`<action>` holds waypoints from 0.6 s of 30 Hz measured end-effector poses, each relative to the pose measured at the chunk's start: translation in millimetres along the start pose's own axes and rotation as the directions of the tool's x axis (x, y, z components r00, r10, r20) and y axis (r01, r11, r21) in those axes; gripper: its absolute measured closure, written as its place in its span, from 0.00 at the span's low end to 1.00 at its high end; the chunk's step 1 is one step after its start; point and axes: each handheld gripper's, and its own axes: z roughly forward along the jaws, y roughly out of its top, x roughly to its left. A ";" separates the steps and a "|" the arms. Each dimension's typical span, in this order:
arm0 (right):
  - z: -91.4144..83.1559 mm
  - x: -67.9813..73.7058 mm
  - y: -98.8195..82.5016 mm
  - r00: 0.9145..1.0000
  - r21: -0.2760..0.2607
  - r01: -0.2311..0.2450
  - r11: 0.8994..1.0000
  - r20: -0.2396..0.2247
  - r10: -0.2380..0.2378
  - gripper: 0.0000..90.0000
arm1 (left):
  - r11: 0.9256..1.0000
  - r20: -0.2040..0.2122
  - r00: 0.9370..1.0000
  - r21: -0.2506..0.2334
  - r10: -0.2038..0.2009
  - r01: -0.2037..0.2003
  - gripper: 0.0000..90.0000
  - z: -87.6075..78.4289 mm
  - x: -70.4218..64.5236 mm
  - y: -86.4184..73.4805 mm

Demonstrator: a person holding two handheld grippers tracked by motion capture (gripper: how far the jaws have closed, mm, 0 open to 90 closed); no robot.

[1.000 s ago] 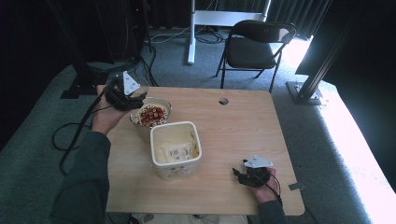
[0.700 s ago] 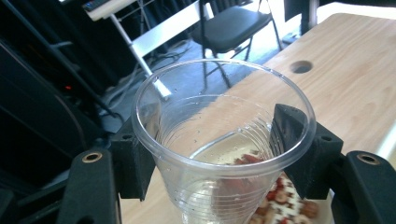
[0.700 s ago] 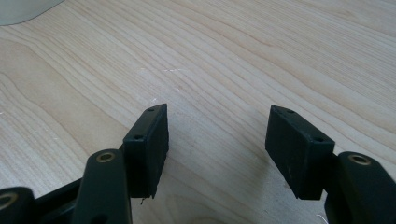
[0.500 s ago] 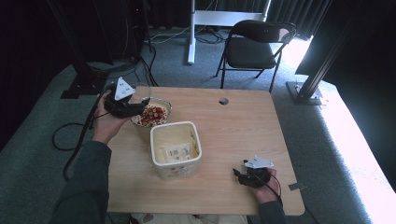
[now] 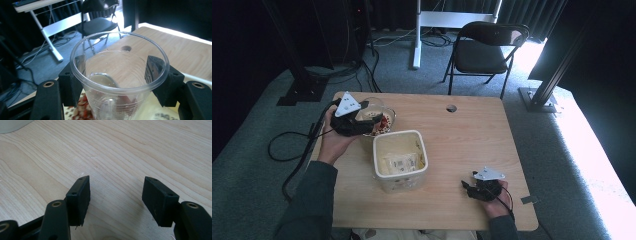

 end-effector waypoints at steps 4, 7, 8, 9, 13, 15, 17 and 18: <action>0.0 0.0 0.0 1.000 0.000 0.000 1.000 0.000 0.000 0.43 | 1.000 0.056 0.998 -0.014 -0.008 0.009 0.37 -0.5 -10.3 -0.8; 0.0 0.1 0.0 1.000 -0.001 0.002 1.000 0.001 -0.002 0.43 | 1.000 0.085 0.996 -0.013 -0.001 0.002 0.36 0.2 -17.0 -1.7; 0.0 0.1 0.0 1.000 -0.001 0.002 1.000 0.001 -0.002 0.43 | 1.000 0.094 0.996 -0.009 0.003 -0.003 0.36 0.7 -18.8 -2.2; 0.0 0.1 0.0 1.000 -0.001 0.002 1.000 0.001 -0.002 0.43 | 1.000 0.096 0.995 -0.007 0.011 -0.010 0.36 1.4 -21.1 -3.0; 0.0 0.2 0.0 1.000 0.000 0.000 1.000 0.001 0.000 0.43 | 1.000 0.132 0.991 0.000 0.010 -0.010 0.35 3.4 -24.8 -5.2; 0.0 0.1 0.0 1.000 0.000 0.000 1.000 0.000 0.000 0.43 | 1.000 0.158 0.987 0.005 0.009 -0.010 0.34 4.4 -26.6 -6.3; 0.0 0.1 0.0 1.000 0.000 -0.001 1.000 0.000 0.001 0.43 | 1.000 0.176 0.984 0.009 0.015 -0.017 0.33 5.6 -28.8 -7.5; 0.0 0.1 0.0 1.000 0.000 0.000 1.000 0.000 0.000 0.43 | 1.000 0.184 0.983 0.013 0.020 -0.023 0.33 6.3 -30.0 -8.1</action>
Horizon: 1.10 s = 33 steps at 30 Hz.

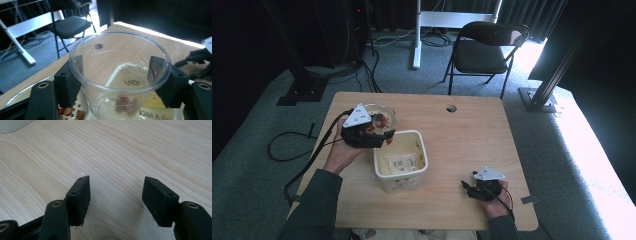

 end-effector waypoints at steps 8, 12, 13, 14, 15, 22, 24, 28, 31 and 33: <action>0.0 0.0 0.0 1.000 0.000 0.000 1.000 0.000 0.000 0.43 | 1.000 0.060 0.998 -0.005 -0.029 0.029 0.17 5.9 -0.2 -2.0; 0.0 0.0 0.0 1.000 -0.001 0.002 1.000 0.000 -0.002 0.43 | 1.000 0.055 0.998 -0.014 -0.024 0.025 0.16 4.9 0.0 -2.8; 0.0 -0.1 0.0 1.000 -0.001 0.003 1.000 0.000 -0.003 0.43 | 1.000 0.051 0.998 -0.012 -0.020 0.021 0.16 4.6 0.1 -3.1; 0.0 -0.1 0.0 1.000 0.000 0.001 1.000 0.000 -0.001 0.43 | 1.000 0.047 0.999 -0.010 -0.022 0.023 0.16 4.3 0.4 -3.6; 0.0 -0.1 0.0 1.000 0.000 0.001 1.000 0.000 -0.001 0.43 | 1.000 0.042 0.999 -0.010 -0.023 0.024 0.16 3.9 0.8 -4.0; 0.1 -0.2 0.0 1.000 0.000 -0.001 1.000 0.000 0.001 0.43 | 0.998 0.021 0.998 -0.028 -0.052 0.052 0.17 -5.2 5.3 -8.8; 0.1 -0.4 0.1 1.000 0.002 -0.004 1.000 -0.001 0.004 0.43 | 0.998 0.007 0.998 -0.039 -0.058 0.058 0.18 -8.7 6.3 -10.9; 0.4 -0.4 0.4 1.000 0.003 -0.012 1.000 -0.002 0.012 0.43 | 0.997 -0.007 0.998 -0.034 -0.067 0.067 0.19 -12.5 9.2 -15.1; 0.9 -0.8 0.8 1.000 0.006 -0.017 1.000 -0.003 0.017 0.42 | 0.997 -0.015 0.997 -0.032 -0.076 0.075 0.19 -14.5 10.2 -18.5; 1.6 -0.9 1.4 1.000 0.006 -0.019 1.000 -0.006 0.019 0.42 | 0.997 -0.025 0.997 -0.029 -0.076 0.076 0.19 -16.1 11.2 -20.8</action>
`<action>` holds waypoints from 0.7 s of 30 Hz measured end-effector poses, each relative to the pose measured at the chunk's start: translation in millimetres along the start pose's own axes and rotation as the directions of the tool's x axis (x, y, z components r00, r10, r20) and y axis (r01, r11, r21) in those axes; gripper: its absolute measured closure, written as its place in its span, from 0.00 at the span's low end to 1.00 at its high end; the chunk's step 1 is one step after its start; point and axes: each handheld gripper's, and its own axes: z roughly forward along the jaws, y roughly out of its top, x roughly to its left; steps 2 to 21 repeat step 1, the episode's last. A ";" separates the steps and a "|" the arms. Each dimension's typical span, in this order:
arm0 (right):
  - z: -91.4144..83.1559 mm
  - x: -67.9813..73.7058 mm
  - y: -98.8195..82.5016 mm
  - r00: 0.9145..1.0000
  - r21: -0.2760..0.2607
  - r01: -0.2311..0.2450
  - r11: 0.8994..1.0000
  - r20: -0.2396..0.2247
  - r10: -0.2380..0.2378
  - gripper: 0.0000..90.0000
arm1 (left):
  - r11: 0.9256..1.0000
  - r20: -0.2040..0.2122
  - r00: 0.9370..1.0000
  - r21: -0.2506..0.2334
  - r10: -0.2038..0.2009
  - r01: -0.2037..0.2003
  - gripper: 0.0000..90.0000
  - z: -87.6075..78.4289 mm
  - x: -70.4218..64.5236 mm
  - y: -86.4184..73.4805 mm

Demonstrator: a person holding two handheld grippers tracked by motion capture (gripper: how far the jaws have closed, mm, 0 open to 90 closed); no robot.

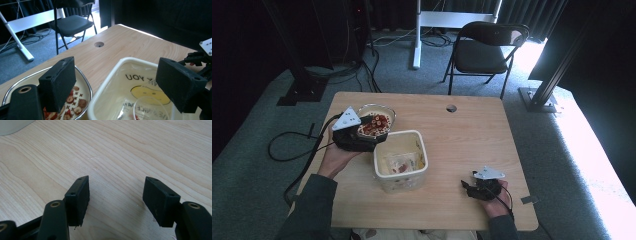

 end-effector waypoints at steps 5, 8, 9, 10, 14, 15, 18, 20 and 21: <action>0.3 0.0 0.3 1.000 0.002 -0.002 1.000 -0.001 0.002 0.42 | 1.000 -0.003 1.000 0.001 -0.003 0.003 0.19 -0.9 0.8 -1.1; 0.3 0.0 0.3 1.000 0.002 -0.002 1.000 -0.001 0.002 0.42 | 1.000 -0.003 1.000 0.001 -0.003 0.003 0.19 -0.9 0.8 -1.1; 0.3 0.0 0.3 1.000 0.002 -0.002 1.000 -0.001 0.002 0.42 | 1.000 -0.003 1.000 0.001 -0.003 0.003 0.19 -0.9 0.8 -1.1; 0.3 0.0 0.3 1.000 0.002 -0.002 1.000 -0.001 0.002 0.42 | 1.000 -0.003 1.000 0.001 -0.003 0.003 0.19 -0.9 0.8 -1.1; 0.3 0.0 0.3 1.000 0.002 -0.002 1.000 -0.001 0.002 0.42 | 1.000 -0.003 1.000 0.001 -0.003 0.003 0.19 -0.9 0.8 -1.1; 0.3 0.0 0.3 1.000 0.002 -0.002 1.000 -0.001 0.002 0.42 | 1.000 -0.003 1.000 0.001 -0.003 0.003 0.19 -0.9 0.8 -1.1; 0.3 0.0 0.3 1.000 0.002 -0.002 1.000 -0.001 0.002 0.42 | 1.000 -0.003 1.000 0.001 -0.003 0.003 0.19 -0.9 0.8 -1.1; 0.3 0.0 0.3 1.000 0.002 -0.002 1.000 -0.001 0.002 0.42 | 1.000 -0.003 1.000 0.001 -0.003 0.003 0.19 -0.9 0.8 -1.1; 0.3 0.0 0.3 1.000 0.002 -0.002 1.000 -0.001 0.002 0.42 | 1.000 -0.003 1.000 0.001 -0.003 0.003 0.19 -0.9 0.8 -1.1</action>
